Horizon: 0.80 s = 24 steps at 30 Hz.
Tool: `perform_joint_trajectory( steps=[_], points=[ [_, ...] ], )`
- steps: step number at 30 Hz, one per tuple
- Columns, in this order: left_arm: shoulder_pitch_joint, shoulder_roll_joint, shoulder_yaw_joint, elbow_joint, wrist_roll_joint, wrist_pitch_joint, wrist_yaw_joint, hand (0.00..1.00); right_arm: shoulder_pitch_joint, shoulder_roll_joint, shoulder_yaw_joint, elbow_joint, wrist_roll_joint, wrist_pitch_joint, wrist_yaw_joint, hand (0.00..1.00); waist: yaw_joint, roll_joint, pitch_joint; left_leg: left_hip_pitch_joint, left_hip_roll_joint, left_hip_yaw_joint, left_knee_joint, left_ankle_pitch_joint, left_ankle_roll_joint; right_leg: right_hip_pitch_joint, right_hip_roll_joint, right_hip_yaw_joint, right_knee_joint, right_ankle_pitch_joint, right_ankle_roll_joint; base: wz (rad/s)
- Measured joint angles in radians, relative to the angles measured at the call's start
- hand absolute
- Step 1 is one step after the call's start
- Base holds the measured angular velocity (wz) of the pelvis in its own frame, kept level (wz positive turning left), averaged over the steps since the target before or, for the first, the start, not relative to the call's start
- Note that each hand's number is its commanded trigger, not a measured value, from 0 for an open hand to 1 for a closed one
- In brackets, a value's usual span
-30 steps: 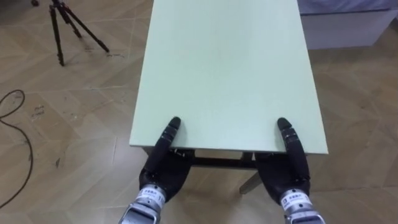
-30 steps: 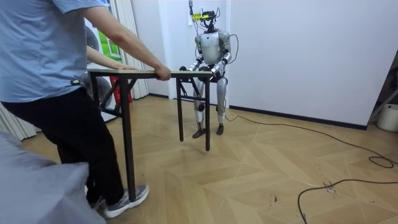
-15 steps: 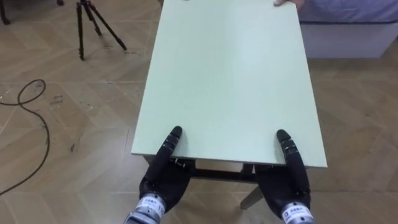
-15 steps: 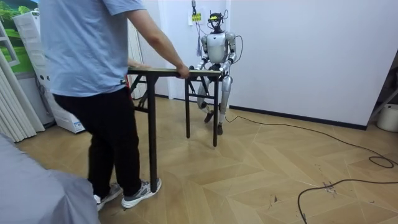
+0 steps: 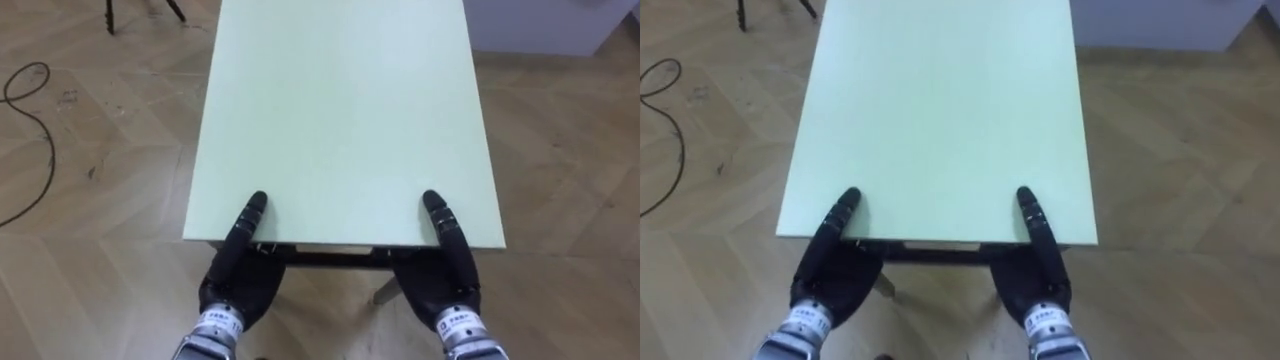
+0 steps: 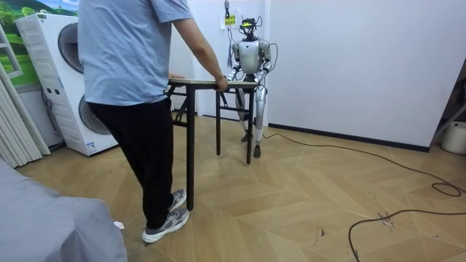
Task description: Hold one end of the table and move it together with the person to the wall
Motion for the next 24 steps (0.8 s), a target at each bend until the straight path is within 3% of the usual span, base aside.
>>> perform_joint_trajectory(
  steps=[2, 6, 8, 9, 10, 11, 12, 13, 15, 16, 17, 18, 19, 21, 23, 24],
  points=[
    [0.001, 0.001, -0.001, 0.003, 0.008, 0.001, 0.001, 1.0, 0.009, 0.002, 0.0, 0.0, 0.0, -0.001, 0.0, 1.0, -0.012, 0.008, 0.0002, 0.0, 0.001, -0.016, -0.04, 0.034, -0.005, -0.01, 0.018, -0.016, 0.002, 0.004, -0.012, 0.25],
    [0.003, 0.011, -0.023, 0.003, 0.017, 0.001, 0.001, 1.0, 0.029, 0.001, 0.001, 0.0, 0.017, -0.006, 0.011, 1.0, -0.012, 0.043, -0.003, 0.005, 0.001, -0.052, -0.142, 0.141, -0.003, -0.049, 0.054, -0.037, 0.022, 0.017, -0.032, 0.16],
    [0.002, 0.017, -0.035, 0.003, 0.019, -0.009, 0.001, 1.0, 0.03, 0.001, 0.002, 0.001, 0.021, -0.008, 0.011, 1.0, 0.002, 0.06, -0.0041, 0.024, 0.0, -0.081, -0.236, 0.228, -0.048, -0.077, 0.074, -0.038, 0.025, 0.033, -0.055, 0.04],
    [-0.002, 0.017, -0.036, 0.004, 0.025, -0.012, 0.0, 1.0, 0.03, 0.0, 0.0, 0.001, 0.021, -0.011, 0.014, 1.0, 0.011, 0.062, -0.0013, 0.023, 0.001, -0.115, -0.256, 0.275, -0.11, -0.096, 0.07, -0.063, 0.028, 0.048, -0.075, -0.08],
    [0.005, 0.008, -0.038, 0.011, 0.023, -0.017, -0.001, 1.0, 0.03, -0.003, 0.001, 0.004, 0.02, -0.012, 0.014, 1.0, 0.012, 0.059, 0.0032, 0.007, 0.003, -0.113, -0.123, 0.171, -0.086, -0.101, 0.047, -0.088, 0.038, 0.054, -0.084, -0.18],
    [0.015, 0.004, -0.037, 0.013, 0.018, -0.019, -0.003, 1.0, 0.029, -0.007, 0.005, 0.01, 0.019, -0.012, 0.014, 1.0, 0.018, 0.058, 0.0036, 0.0, 0.006, -0.109, -0.023, 0.09, -0.07, -0.1, 0.038, -0.1, 0.043, 0.056, -0.086, -0.37],
    [0.035, 0.001, -0.037, 0.014, 0.014, -0.022, -0.004, 1.0, 0.026, -0.02, 0.015, 0.02, 0.018, -0.01, 0.014, 1.0, 0.025, 0.066, 0.0039, -0.004, 0.02, -0.104, 0.199, -0.064, -0.066, -0.099, 0.032, -0.123, 0.052, 0.06, -0.092, -0.28],
    [0.044, -0.002, -0.036, 0.015, 0.014, -0.022, -0.006, 1.0, 0.026, -0.025, 0.016, 0.022, 0.013, -0.009, 0.014, 1.0, 0.019, 0.085, 0.0079, -0.008, 0.042, -0.116, 0.373, -0.153, -0.078, -0.1, 0.045, -0.14, 0.056, 0.064, -0.1, -0.14],
    [0.05, -0.011, -0.031, 0.021, 0.012, -0.015, -0.008, 1.0, 0.026, -0.026, 0.014, 0.022, 0.005, -0.009, 0.015, 1.0, 0.002, 0.106, 0.0095, 0.02, 0.065, -0.142, 0.581, -0.217, -0.084, -0.12, 0.053, -0.178, 0.086, 0.063, -0.108, 0.15],
    [0.051, -0.018, -0.027, 0.021, 0.012, -0.01, -0.008, 1.0, 0.024, -0.025, 0.007, 0.02, -0.009, -0.01, 0.018, 1.0, -0.017, 0.111, 0.0092, 0.076, 0.075, -0.147, 0.617, -0.235, -0.091, -0.139, 0.054, -0.193, 0.105, 0.062, -0.111, 0.27],
    [0.05, -0.021, -0.026, 0.021, 0.013, -0.007, -0.008, 1.0, 0.023, -0.024, 0.002, 0.018, -0.013, -0.01, 0.018, 1.0, -0.027, 0.114, 0.0093, 0.11, 0.078, -0.151, 0.611, -0.251, -0.094, -0.145, 0.054, -0.206, 0.108, 0.062, -0.111, 0.46],
    [0.05, -0.022, -0.026, 0.021, 0.015, -0.005, -0.008, 1.0, 0.023, -0.024, -0.001, 0.017, -0.015, -0.01, 0.018, 1.0, -0.045, 0.116, 0.0109, 0.186, 0.087, -0.153, 0.564, -0.292, -0.11, -0.155, 0.053, -0.223, 0.118, 0.063, -0.11, 0.4],
    [0.05, -0.022, -0.026, 0.022, 0.014, -0.003, -0.008, 1.0, 0.024, -0.025, -0.002, 0.017, -0.017, -0.008, 0.017, 1.0, -0.066, 0.117, 0.0114, 0.266, 0.087, -0.157, 0.466, -0.361, -0.13, -0.168, 0.051, -0.229, 0.138, 0.065, -0.107, 0.32],
    [0.05, -0.023, -0.027, 0.021, 0.014, -0.005, -0.008, 1.0, 0.019, -0.03, -0.01, 0.017, -0.025, -0.002, 0.01, 1.0, -0.084, 0.121, 0.0133, 0.319, 0.072, -0.132, 0.322, -0.437, -0.132, -0.197, 0.041, -0.228, 0.179, 0.071, -0.104, 0.21],
    [0.043, -0.024, -0.04, 0.021, 0.016, -0.004, -0.008, 1.0, 0.017, -0.032, -0.025, 0.013, -0.024, 0.009, 0.009, 1.0, -0.114, 0.127, 0.0133, 0.342, 0.027, -0.148, 0.198, -0.446, -0.122, -0.234, 0.018, -0.185, 0.199, 0.095, -0.1, 0.51],
    [0.031, -0.031, -0.045, 0.021, 0.016, -0.005, -0.007, 1.0, 0.016, -0.043, -0.03, -0.002, -0.023, 0.011, 0.009, 1.0, -0.134, 0.13, 0.0128, 0.356, -0.008, -0.164, 0.126, -0.441, -0.113, -0.279, -0.003, -0.138, 0.241, 0.106, -0.09, 0.46]
  ],
)
